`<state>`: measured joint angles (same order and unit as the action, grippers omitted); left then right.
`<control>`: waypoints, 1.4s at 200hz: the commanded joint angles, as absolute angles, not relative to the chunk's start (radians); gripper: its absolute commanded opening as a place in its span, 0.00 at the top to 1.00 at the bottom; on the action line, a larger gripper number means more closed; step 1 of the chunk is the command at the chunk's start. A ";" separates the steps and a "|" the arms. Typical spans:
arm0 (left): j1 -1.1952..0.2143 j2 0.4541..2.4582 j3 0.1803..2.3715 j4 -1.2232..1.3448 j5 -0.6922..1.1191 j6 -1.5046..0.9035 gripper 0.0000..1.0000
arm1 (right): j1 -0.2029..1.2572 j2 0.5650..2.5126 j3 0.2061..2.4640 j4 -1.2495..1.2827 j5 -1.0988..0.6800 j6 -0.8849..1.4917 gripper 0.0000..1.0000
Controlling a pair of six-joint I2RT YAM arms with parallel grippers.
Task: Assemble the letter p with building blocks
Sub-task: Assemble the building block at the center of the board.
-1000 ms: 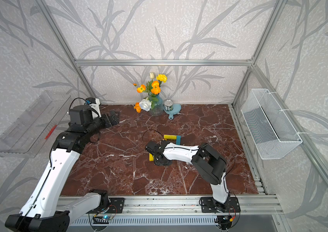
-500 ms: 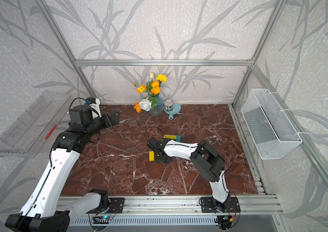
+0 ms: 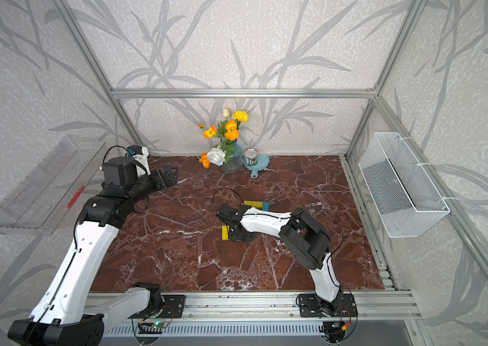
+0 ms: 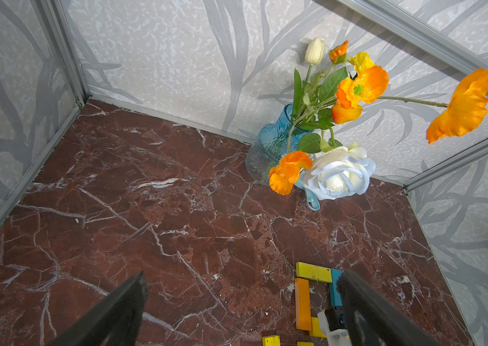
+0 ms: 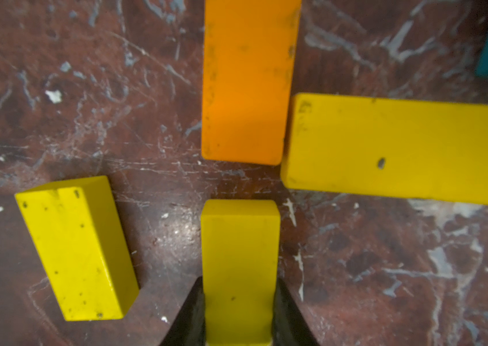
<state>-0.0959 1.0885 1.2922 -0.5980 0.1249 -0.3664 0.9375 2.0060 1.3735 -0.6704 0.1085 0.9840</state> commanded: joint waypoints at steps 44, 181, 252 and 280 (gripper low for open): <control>-0.090 1.072 1.313 -0.594 0.132 -0.352 0.00 | 0.925 2.048 1.384 -0.738 0.148 0.996 1.00; -0.089 1.070 1.313 -0.594 0.138 -0.349 0.00 | 0.931 2.030 1.396 -0.709 0.135 0.947 0.33; -0.089 1.079 1.336 -0.667 0.165 -0.302 0.00 | 0.985 1.660 1.259 -0.640 0.348 0.854 0.33; -0.097 1.125 1.372 -0.807 0.264 -0.274 0.01 | 0.948 1.383 1.108 -0.569 0.442 0.752 0.35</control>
<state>-0.0959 1.0962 1.3243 -0.6788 0.1654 -0.3229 0.9859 1.6020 1.2064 -0.6231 0.3073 0.8570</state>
